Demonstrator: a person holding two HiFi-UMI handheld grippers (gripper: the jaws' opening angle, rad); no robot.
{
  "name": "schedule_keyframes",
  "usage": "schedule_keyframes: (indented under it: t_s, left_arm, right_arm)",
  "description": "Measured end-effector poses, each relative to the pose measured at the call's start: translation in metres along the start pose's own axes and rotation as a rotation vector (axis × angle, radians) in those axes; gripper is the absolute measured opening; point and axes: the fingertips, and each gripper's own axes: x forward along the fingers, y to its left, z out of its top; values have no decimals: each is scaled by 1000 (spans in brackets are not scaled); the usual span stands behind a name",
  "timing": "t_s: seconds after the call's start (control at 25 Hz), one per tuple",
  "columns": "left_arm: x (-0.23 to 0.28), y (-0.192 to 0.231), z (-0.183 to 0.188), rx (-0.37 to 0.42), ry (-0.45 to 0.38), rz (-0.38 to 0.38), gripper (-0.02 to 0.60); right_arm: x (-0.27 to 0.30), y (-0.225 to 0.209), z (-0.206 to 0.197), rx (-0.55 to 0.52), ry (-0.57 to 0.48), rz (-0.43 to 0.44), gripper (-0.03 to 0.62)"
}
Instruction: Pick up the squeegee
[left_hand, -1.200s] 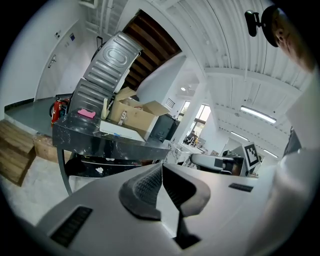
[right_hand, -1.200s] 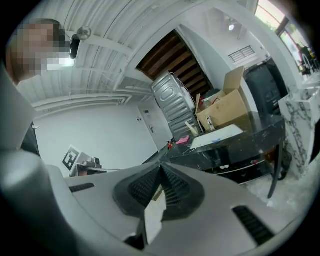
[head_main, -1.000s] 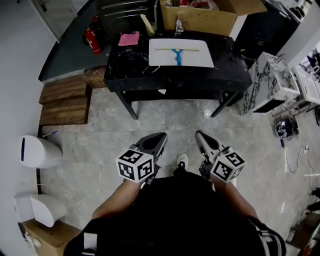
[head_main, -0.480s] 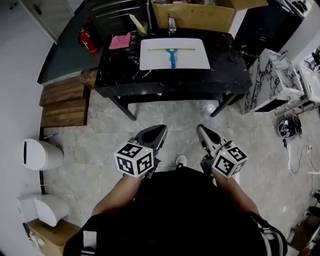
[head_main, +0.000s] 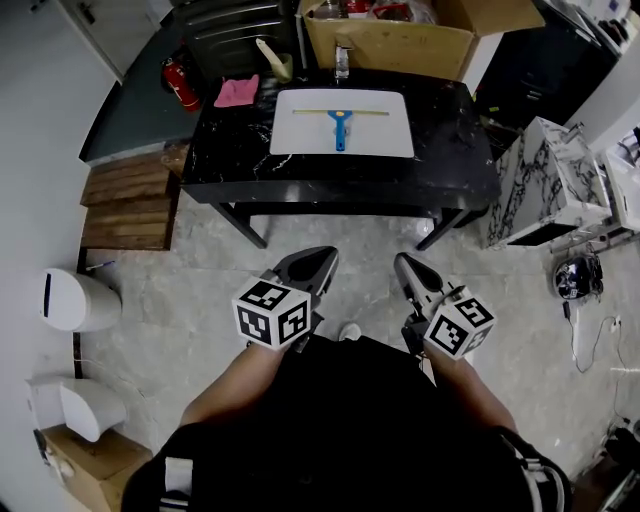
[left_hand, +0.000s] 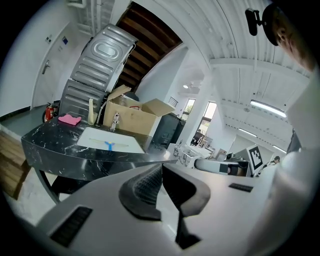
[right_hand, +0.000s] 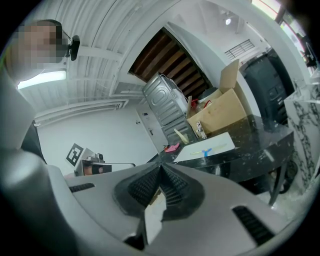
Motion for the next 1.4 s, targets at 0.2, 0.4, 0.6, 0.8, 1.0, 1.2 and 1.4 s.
schedule_keyframes:
  t_s: [0.2,0.4,0.6,0.8,1.0,1.2,1.4]
  left_arm:
    - [5,0,3,11,11,38,17]
    - [8,10,0,-2,28,71,17]
    - [20,11,-1,-12,31,47,17]
    - [35,25,3,-26,33,37,17]
    - [50,33,15,-35,15,22,17]
    - [59,54,11,-41,47,32,17]
    - [74,81,24,-48,59,37,18]
  right_arm:
    - [3,-16,1,16,-2,30,9]
    - [10,-20,-1,31,2,49,9]
    - [15,-25,-4,30,22,36,9]
    - [26,-35,2,29,14,19,9]
    - [32,-48,4,28,43,-11,9]
    - [54,-58,8,38,25,-5,9]
    - [81,-71,11,57,33,-13,9]
